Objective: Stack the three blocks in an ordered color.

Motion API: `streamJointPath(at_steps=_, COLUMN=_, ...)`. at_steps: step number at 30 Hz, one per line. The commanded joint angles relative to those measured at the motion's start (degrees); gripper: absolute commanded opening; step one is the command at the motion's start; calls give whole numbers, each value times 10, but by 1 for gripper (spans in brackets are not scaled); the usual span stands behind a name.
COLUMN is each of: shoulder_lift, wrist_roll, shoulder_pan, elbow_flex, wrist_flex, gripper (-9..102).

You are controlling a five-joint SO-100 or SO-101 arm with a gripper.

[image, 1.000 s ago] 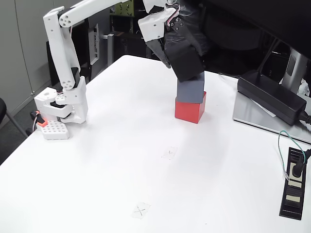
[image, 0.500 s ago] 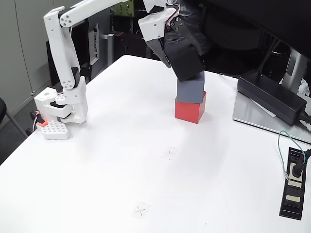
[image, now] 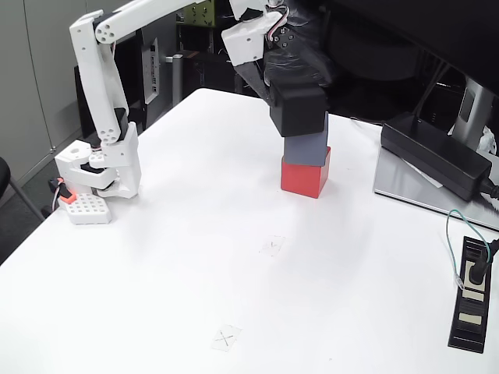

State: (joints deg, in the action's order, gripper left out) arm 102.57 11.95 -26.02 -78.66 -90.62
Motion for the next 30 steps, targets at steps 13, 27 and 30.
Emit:
streamJointPath(at_steps=13, shoulder_lift=11, wrist_roll=-4, shoulder_pan=5, elbow_flex=25, wrist_flex=0, gripper=36)
streamJointPath(at_steps=27, shoulder_lift=152, wrist_roll=4, shoulder_pan=116, elbow_flex=15, wrist_flex=0, gripper=36)
streamJointPath(at_steps=30, shoulder_lift=184, wrist_roll=4, shoulder_pan=164, elbow_flex=15, wrist_flex=1, gripper=36)
